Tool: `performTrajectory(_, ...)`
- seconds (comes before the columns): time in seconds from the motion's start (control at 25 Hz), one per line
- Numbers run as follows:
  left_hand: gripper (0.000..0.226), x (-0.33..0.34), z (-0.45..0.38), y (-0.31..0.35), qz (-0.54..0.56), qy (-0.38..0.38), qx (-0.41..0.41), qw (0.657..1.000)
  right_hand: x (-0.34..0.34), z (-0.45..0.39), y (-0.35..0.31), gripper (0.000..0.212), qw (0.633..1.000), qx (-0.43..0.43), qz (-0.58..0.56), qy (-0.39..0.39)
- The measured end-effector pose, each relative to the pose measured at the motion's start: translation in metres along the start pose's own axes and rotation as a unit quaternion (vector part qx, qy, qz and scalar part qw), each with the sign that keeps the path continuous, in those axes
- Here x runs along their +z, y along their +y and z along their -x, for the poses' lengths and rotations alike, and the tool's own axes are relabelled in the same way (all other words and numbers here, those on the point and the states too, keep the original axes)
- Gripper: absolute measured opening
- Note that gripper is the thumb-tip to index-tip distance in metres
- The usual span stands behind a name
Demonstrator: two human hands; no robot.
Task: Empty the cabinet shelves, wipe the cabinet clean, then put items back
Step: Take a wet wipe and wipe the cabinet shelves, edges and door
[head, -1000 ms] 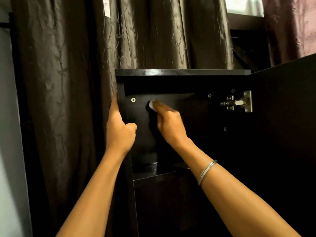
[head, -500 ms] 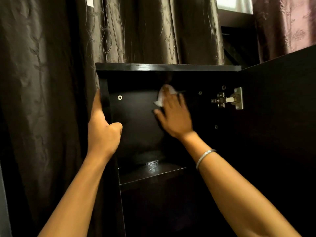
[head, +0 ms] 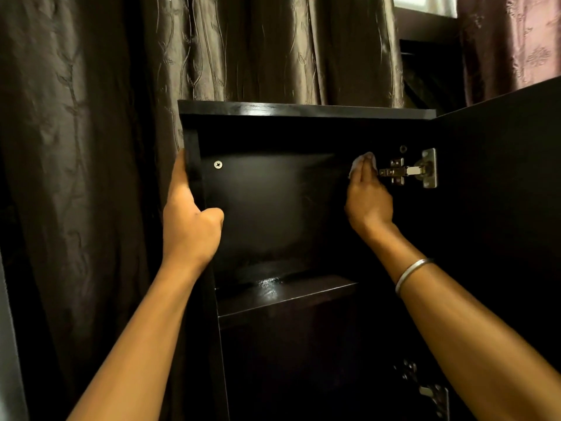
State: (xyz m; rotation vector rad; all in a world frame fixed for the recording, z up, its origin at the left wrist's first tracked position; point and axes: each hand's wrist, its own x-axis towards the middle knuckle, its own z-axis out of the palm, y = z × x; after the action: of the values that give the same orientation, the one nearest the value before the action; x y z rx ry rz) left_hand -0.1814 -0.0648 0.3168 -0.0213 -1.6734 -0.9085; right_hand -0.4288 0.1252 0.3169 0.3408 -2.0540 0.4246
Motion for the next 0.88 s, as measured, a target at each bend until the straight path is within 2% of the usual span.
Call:
performTrajectory(0.12, 0.103, 0.001, -0.001, -0.001, -0.008, 0.001, -0.002, 1.000, -0.007, 0.030, 0.001, 0.049, 0.993, 0.022, 0.099, -0.066)
performTrajectory(0.24, 0.101, 0.002, 0.001, 0.002, -0.014, 0.010, -0.001, 1.000, -0.025, 0.055, 0.008, 0.028, 0.973, -0.070, 0.176, -0.134)
performTrajectory(0.32, 0.098, 0.003, 0.002, 0.001, -0.023, 0.024, 0.007, 0.999, -0.033, 0.061, 0.012, 0.030, 0.956, -0.131, 0.224, -0.133)
performTrajectory(0.4, 0.094, 0.002, 0.004, 0.000, -0.035, 0.043, 0.015, 0.998, -0.027, 0.051, 0.022, 0.032, 0.935, -0.168, 0.298, -0.090)
performTrajectory(0.52, 0.092, 0.001, 0.005, 0.000, -0.039, 0.044, 0.026, 0.998, -0.032, 0.039, 0.032, 0.045, 0.919, -0.190, 0.332, -0.098)
performTrajectory(0.6, 0.091, -0.001, 0.006, 0.002, -0.035, 0.037, 0.035, 0.998, -0.030, 0.045, 0.034, 0.053, 0.888, -0.189, 0.394, -0.142)
performTrajectory(0.68, 0.091, -0.002, 0.006, 0.002, -0.027, 0.035, 0.043, 0.998, -0.033, 0.058, 0.031, 0.047, 0.871, -0.187, 0.389, -0.234)
performTrajectory(0.8, 0.092, -0.001, 0.003, -0.004, -0.017, 0.021, 0.041, 0.999, -0.057, 0.068, 0.020, 0.035, 0.862, -0.142, 0.264, -0.408)
performTrajectory(0.88, 0.093, -0.001, 0.003, -0.009, -0.012, 0.008, 0.040, 0.999, -0.073, 0.070, 0.016, 0.034, 0.871, -0.102, 0.184, -0.444)
